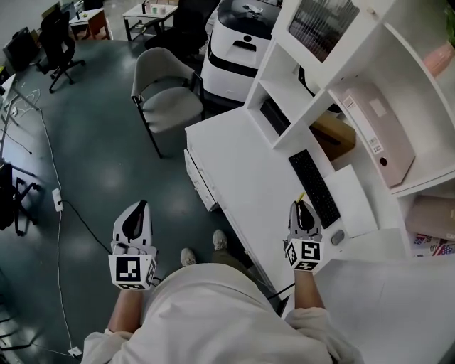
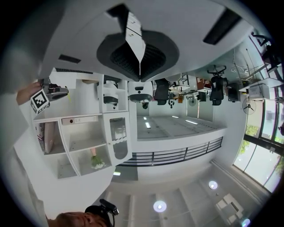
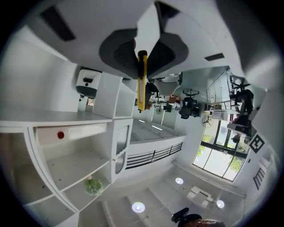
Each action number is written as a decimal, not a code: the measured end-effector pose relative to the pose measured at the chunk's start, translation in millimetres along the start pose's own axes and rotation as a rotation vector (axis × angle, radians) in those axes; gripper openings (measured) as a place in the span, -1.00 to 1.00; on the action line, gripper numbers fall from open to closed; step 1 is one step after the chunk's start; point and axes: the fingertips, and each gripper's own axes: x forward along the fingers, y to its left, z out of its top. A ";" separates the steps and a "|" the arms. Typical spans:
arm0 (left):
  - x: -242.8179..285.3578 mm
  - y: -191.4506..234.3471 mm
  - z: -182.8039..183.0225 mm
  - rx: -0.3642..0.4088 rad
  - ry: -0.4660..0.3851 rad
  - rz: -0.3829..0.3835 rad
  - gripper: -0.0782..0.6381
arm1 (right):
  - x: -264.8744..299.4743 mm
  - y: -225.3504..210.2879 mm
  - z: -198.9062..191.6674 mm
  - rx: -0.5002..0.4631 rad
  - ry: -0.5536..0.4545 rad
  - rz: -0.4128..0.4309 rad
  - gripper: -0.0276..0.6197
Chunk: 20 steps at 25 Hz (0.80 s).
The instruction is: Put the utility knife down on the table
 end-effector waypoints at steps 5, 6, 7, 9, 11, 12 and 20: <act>4.1 3.3 -0.7 -0.006 0.008 0.046 -0.76 | 33.0 -1.1 -33.2 -0.025 0.088 0.054 -0.71; 5.5 4.1 0.2 -0.007 0.009 0.054 -0.76 | 39.4 -1.4 -39.6 -0.031 0.104 0.062 -0.72; 6.7 5.2 0.4 -0.008 0.009 0.062 -0.76 | 45.6 -1.3 -45.5 -0.036 0.119 0.071 -0.71; 8.1 7.6 -1.4 -0.008 0.012 0.076 -0.76 | 57.0 -0.3 -56.6 -0.045 0.146 0.089 -0.71; 9.3 9.4 -4.8 -0.007 0.018 0.089 -0.76 | 67.8 -0.1 -68.2 -0.051 0.175 0.107 -0.71; 10.2 10.1 -5.8 -0.006 0.022 0.095 -0.76 | 73.3 -0.3 -74.3 -0.054 0.190 0.115 -0.71; 13.6 18.9 -5.5 -0.011 0.038 0.155 -0.76 | 111.0 1.9 -123.6 -0.080 0.314 0.171 -0.71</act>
